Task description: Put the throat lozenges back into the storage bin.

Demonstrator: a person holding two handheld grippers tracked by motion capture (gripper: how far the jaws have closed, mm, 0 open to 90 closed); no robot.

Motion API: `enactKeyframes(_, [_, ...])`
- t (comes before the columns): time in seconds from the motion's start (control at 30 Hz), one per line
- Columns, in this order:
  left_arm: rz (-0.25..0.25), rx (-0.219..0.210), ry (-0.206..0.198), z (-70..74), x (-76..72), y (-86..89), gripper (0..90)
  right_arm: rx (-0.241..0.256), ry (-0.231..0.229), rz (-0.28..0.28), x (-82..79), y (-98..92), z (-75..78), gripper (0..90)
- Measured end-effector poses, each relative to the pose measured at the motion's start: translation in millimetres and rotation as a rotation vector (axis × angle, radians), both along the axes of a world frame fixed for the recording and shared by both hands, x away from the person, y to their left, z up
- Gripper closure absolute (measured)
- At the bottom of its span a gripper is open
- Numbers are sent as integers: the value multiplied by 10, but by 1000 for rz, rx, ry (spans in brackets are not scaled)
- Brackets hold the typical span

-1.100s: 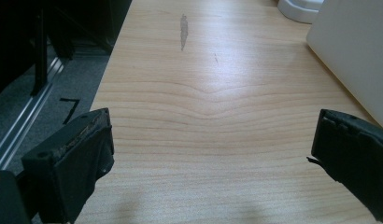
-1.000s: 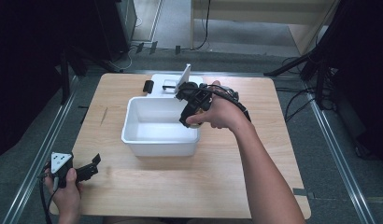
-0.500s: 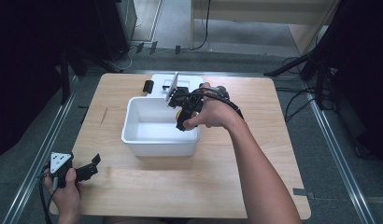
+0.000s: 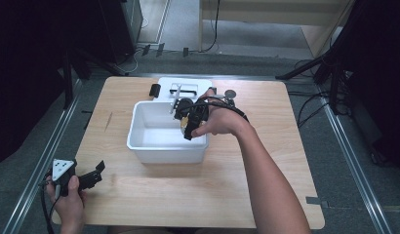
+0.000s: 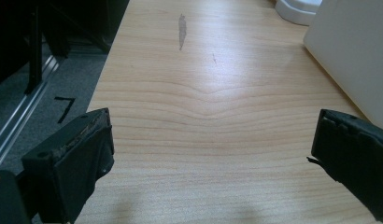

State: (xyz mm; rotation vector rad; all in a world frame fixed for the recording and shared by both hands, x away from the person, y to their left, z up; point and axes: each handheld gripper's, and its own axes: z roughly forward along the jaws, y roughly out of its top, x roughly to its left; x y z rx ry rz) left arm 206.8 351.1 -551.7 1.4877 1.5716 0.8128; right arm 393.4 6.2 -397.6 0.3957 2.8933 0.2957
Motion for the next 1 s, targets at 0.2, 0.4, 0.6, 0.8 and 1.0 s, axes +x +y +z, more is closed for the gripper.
enactKeyframes(0.2, [1, -1, 1, 1, -2, -1, 0, -16, 3, -1, 31, -9, -113, 204])
enactKeyframes(0.4, [-3, -2, 3, 1, -2, 6, 0, -46, 14, -12, 38, 9, -188, 203])
enactKeyframes(0.6, [-3, -3, 4, 1, -2, 8, 0, -89, 12, -7, 35, 65, -290, 203])
enactKeyframes(0.8, [-4, -2, 4, 1, -1, 10, 0, -109, 25, 2, 33, 147, -349, 203])
enactKeyframes(1.0, [-5, -5, 4, 1, -1, 11, 0, -125, 57, -21, 68, 180, -420, 203])
